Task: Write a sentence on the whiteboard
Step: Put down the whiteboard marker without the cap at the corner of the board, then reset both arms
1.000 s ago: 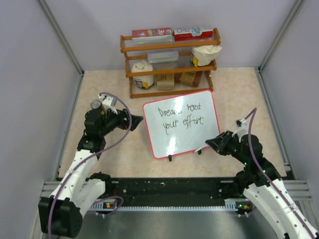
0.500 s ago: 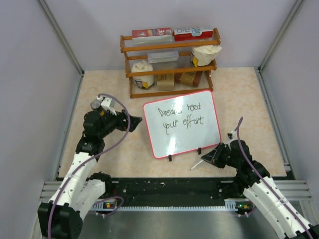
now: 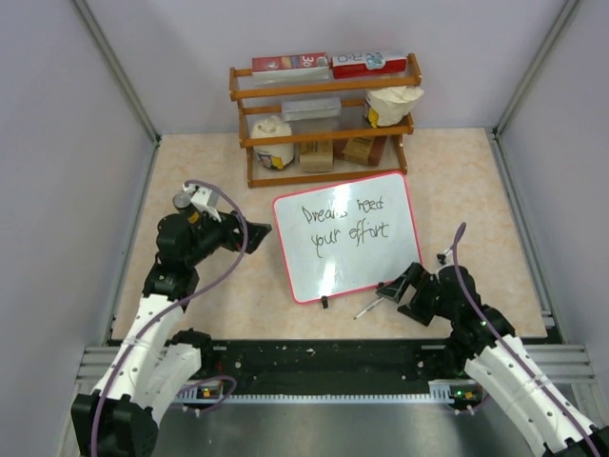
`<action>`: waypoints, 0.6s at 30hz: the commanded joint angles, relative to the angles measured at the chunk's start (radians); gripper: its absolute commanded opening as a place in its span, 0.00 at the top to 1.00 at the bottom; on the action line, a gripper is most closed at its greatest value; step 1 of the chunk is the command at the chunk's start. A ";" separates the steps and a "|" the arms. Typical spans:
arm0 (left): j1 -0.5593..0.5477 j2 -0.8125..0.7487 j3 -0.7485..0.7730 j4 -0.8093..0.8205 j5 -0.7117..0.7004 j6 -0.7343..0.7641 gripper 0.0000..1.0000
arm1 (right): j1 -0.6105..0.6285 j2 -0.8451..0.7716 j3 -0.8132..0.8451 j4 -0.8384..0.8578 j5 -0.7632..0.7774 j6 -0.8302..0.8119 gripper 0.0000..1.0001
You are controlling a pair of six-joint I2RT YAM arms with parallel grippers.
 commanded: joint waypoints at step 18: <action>-0.003 -0.191 -0.068 0.008 -0.486 -0.018 0.01 | -0.010 0.120 0.414 0.088 0.536 -0.538 0.01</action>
